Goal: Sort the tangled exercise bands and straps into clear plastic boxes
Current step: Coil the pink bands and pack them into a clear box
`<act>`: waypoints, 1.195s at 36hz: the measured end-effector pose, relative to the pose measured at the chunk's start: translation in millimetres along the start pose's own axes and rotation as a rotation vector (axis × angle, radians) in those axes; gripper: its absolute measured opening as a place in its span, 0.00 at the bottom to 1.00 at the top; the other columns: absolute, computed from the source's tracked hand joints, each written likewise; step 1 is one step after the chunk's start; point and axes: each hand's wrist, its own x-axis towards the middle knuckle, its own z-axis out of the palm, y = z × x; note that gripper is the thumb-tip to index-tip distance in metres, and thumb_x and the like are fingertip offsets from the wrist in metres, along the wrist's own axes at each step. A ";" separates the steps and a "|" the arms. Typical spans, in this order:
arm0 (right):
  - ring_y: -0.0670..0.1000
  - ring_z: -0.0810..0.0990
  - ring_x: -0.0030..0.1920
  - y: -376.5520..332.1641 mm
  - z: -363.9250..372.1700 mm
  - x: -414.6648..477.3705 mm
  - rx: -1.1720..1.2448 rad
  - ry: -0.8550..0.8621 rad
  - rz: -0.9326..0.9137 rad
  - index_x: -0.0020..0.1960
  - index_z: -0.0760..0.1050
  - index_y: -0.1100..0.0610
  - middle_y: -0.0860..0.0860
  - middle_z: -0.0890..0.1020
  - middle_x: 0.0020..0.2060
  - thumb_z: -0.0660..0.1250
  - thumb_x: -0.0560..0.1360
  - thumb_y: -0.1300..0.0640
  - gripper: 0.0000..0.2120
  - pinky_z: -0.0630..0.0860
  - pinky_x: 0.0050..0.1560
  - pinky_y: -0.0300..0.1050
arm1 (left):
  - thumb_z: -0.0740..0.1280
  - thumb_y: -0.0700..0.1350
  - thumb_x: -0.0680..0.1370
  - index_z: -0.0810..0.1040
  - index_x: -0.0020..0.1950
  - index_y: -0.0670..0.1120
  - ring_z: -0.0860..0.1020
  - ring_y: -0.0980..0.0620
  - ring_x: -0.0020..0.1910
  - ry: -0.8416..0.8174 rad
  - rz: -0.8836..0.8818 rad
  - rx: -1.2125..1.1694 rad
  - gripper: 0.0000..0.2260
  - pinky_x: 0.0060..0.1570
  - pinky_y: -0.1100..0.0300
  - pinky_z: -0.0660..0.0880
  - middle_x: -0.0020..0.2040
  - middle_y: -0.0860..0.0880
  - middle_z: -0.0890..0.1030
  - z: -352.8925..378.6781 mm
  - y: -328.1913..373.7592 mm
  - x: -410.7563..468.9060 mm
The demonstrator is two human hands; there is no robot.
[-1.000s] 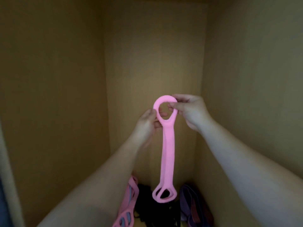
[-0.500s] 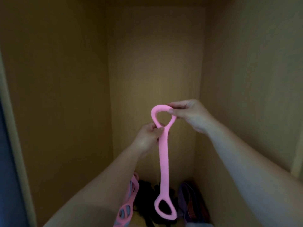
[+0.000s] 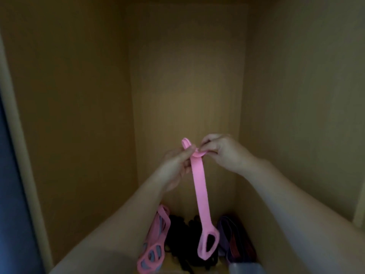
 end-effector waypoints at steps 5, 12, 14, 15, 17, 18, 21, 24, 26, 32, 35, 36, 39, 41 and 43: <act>0.50 0.80 0.49 -1.7 4.4 -0.6 -0.021 -0.015 -0.014 0.51 0.84 0.61 0.53 0.82 0.47 0.71 0.70 0.69 0.11 0.75 0.52 0.42 | 0.62 0.36 0.80 0.75 0.60 0.34 0.80 0.45 0.52 0.014 0.002 0.013 0.11 0.56 0.55 0.79 0.55 0.37 0.80 -3.5 -7.2 0.6; 0.49 0.72 0.63 2.8 17.4 -9.8 0.255 0.068 0.200 0.58 0.81 0.54 0.49 0.73 0.59 0.72 0.70 0.68 0.19 0.66 0.67 0.43 | 0.61 0.35 0.80 0.76 0.56 0.39 0.79 0.42 0.53 0.073 0.069 0.030 0.07 0.61 0.46 0.74 0.56 0.38 0.80 -0.5 -13.1 1.5; 0.48 0.68 0.69 -4.4 23.4 -17.3 0.543 0.179 0.424 0.70 0.68 0.48 0.48 0.68 0.67 0.73 0.70 0.68 0.33 0.64 0.71 0.45 | 0.61 0.35 0.80 0.76 0.55 0.40 0.79 0.42 0.53 0.082 0.095 0.020 0.06 0.61 0.45 0.74 0.55 0.38 0.80 -0.2 -12.6 2.5; 0.47 0.69 0.68 -8.1 28.4 -21.7 0.725 0.211 0.544 0.74 0.62 0.48 0.48 0.67 0.69 0.73 0.70 0.68 0.38 0.66 0.70 0.46 | 0.60 0.36 0.81 0.75 0.55 0.40 0.79 0.41 0.53 0.087 0.108 0.021 0.06 0.61 0.45 0.74 0.55 0.37 0.80 -0.8 -12.3 3.5; 0.50 0.74 0.63 -11.6 43.2 -31.4 1.009 0.153 0.726 0.75 0.60 0.51 0.50 0.73 0.66 0.70 0.73 0.65 0.35 0.71 0.64 0.49 | 0.60 0.36 0.81 0.74 0.56 0.39 0.78 0.41 0.52 0.096 0.134 0.049 0.06 0.60 0.44 0.74 0.54 0.37 0.79 -2.4 -11.3 6.3; 0.52 0.77 0.61 -13.6 50.1 -36.2 1.071 0.077 0.762 0.73 0.65 0.54 0.52 0.77 0.63 0.69 0.75 0.62 0.28 0.72 0.62 0.51 | 0.60 0.36 0.81 0.74 0.56 0.39 0.78 0.41 0.51 0.105 0.145 0.071 0.06 0.59 0.43 0.73 0.53 0.37 0.79 -3.7 -11.2 7.9; 0.56 0.80 0.48 -19.8 61.6 -43.6 1.205 0.020 0.787 0.60 0.76 0.59 0.58 0.82 0.48 0.65 0.74 0.50 0.19 0.75 0.54 0.53 | 0.60 0.35 0.81 0.74 0.53 0.41 0.77 0.40 0.49 0.121 0.189 0.135 0.04 0.57 0.40 0.72 0.50 0.37 0.79 -5.7 -11.7 11.4; 0.53 0.77 0.36 -23.4 59.1 -36.2 1.339 0.112 0.800 0.58 0.77 0.66 0.57 0.77 0.37 0.64 0.73 0.45 0.26 0.76 0.41 0.50 | 0.63 0.34 0.79 0.74 0.49 0.44 0.79 0.45 0.48 0.211 0.273 0.296 0.06 0.56 0.39 0.76 0.47 0.43 0.79 -7.4 -15.4 14.2; 0.51 0.74 0.31 -25.9 55.6 -29.4 1.296 0.155 0.869 0.56 0.78 0.66 0.54 0.75 0.32 0.64 0.74 0.41 0.27 0.73 0.35 0.46 | 0.64 0.33 0.78 0.75 0.48 0.45 0.78 0.49 0.45 0.233 0.378 0.480 0.07 0.54 0.41 0.78 0.45 0.44 0.79 -10.6 -20.1 13.8; 0.46 0.68 0.25 -27.9 47.8 -18.7 1.156 0.191 1.082 0.41 0.79 0.57 0.50 0.72 0.25 0.64 0.73 0.36 0.23 0.64 0.28 0.39 | 0.59 0.34 0.71 0.78 0.56 0.43 0.78 0.59 0.46 0.058 0.701 0.948 0.17 0.48 0.72 0.72 0.49 0.49 0.82 -19.0 -31.5 4.8; 0.46 0.67 0.25 -26.9 49.5 -19.0 1.108 0.170 1.136 0.38 0.79 0.56 0.50 0.73 0.26 0.63 0.72 0.33 0.25 0.64 0.27 0.39 | 0.57 0.38 0.73 0.78 0.56 0.40 0.75 0.64 0.55 0.001 0.812 0.997 0.15 0.56 0.76 0.68 0.56 0.49 0.79 -13.5 -35.9 1.6; 0.46 0.67 0.25 -26.6 50.4 -19.5 1.095 0.175 1.161 0.39 0.80 0.56 0.50 0.73 0.26 0.63 0.73 0.33 0.25 0.64 0.27 0.39 | 0.57 0.38 0.74 0.79 0.56 0.36 0.73 0.67 0.58 -0.013 0.828 0.997 0.16 0.58 0.77 0.67 0.57 0.49 0.77 -10.9 -37.3 0.3; 0.46 0.67 0.24 -25.2 53.3 -21.5 1.097 0.212 1.211 0.38 0.80 0.55 0.50 0.73 0.25 0.65 0.73 0.35 0.23 0.64 0.26 0.39 | 0.59 0.37 0.77 0.78 0.58 0.32 0.71 0.70 0.61 -0.040 0.809 0.974 0.14 0.59 0.77 0.66 0.61 0.48 0.74 -8.7 -44.1 -1.2; 0.46 0.66 0.24 -24.8 54.2 -22.6 1.111 0.215 1.207 0.37 0.79 0.54 0.49 0.73 0.25 0.66 0.72 0.34 0.23 0.63 0.25 0.39 | 0.59 0.41 0.78 0.79 0.58 0.33 0.76 0.57 0.60 -0.032 0.781 0.984 0.16 0.62 0.72 0.68 0.62 0.42 0.77 -9.2 -48.5 -0.3; 0.45 0.65 0.23 -24.5 55.6 -23.3 1.095 0.200 1.214 0.36 0.78 0.53 0.49 0.74 0.25 0.67 0.71 0.34 0.22 0.63 0.25 0.39 | 0.59 0.42 0.78 0.79 0.58 0.34 0.78 0.49 0.57 -0.042 0.783 1.009 0.16 0.61 0.70 0.69 0.60 0.37 0.79 -10.6 -52.0 1.0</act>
